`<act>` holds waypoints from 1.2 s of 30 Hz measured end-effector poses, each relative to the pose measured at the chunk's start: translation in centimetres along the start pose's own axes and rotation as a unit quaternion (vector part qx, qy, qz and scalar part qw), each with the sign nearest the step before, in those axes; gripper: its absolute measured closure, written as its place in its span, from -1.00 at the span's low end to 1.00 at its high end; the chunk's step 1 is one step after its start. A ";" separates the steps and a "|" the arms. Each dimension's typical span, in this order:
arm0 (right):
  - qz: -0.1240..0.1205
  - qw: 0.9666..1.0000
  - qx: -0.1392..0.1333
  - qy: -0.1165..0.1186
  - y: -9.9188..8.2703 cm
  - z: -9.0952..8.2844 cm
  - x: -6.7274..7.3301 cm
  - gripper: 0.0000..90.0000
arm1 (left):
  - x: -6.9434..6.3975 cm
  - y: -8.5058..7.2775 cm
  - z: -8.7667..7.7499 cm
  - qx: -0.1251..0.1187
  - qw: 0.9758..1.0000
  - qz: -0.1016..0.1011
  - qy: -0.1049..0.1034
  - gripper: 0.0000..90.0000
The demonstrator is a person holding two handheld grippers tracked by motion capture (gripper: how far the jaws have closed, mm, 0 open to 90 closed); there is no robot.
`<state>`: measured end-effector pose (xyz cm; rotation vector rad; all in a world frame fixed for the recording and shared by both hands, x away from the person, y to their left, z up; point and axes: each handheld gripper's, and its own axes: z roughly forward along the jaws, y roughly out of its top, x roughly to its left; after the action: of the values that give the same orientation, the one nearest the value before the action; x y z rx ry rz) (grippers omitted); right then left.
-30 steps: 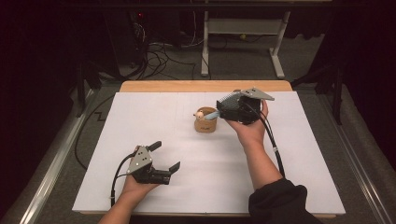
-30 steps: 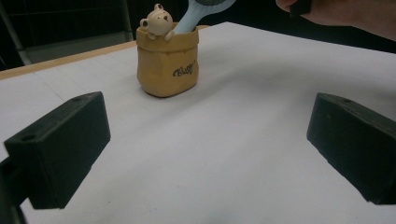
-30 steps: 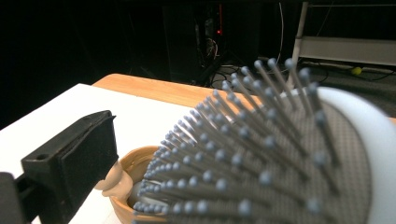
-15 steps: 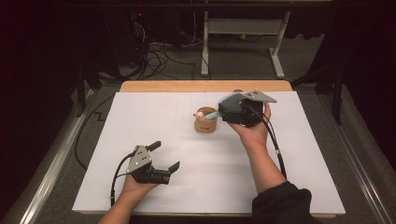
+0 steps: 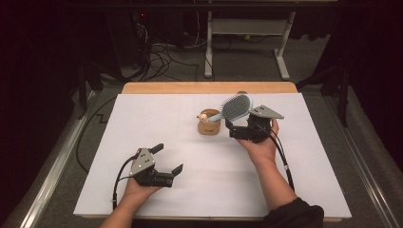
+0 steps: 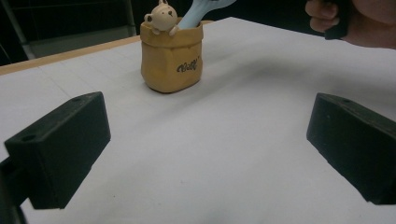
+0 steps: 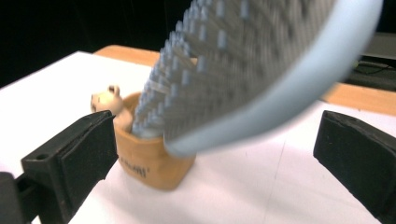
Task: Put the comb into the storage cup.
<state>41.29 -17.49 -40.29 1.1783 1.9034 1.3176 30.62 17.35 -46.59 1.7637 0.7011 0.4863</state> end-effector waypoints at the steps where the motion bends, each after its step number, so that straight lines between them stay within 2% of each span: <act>1: 0.000 1.000 0.001 0.001 -0.3 -0.1 0.0 -1.00 | 0.0 0.0 0.0 0.000 1.000 0.000 0.001 -0.99; 9: -0.008 1.000 0.011 0.006 -3.2 -1.5 0.1 -1.00 | 0.4 0.0 -0.2 0.005 1.000 -0.006 0.007 -0.99; 17: -0.017 1.000 0.012 0.009 -5.8 -3.9 0.1 -1.00 | 0.7 0.1 -0.4 0.006 1.000 -0.008 0.009 -0.99; 24: -0.023 1.000 0.000 0.004 -7.8 -7.0 -0.6 -1.00 | 1.0 0.1 -0.7 0.011 1.000 -0.011 0.012 -0.99; 31: -0.017 1.000 -0.004 -0.006 -9.7 -10.1 -2.1 -1.00 | 1.1 0.1 -1.3 0.013 1.000 -0.012 0.011 -0.99; 36: -0.011 1.000 -0.022 -0.017 -10.4 -12.7 -3.0 -1.00 | 1.1 0.0 -2.0 0.016 1.000 -0.007 0.015 -1.00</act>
<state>28.77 -27.35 -45.20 1.1468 1.8482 1.3127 30.15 19.53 -46.05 1.7835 0.7456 0.4944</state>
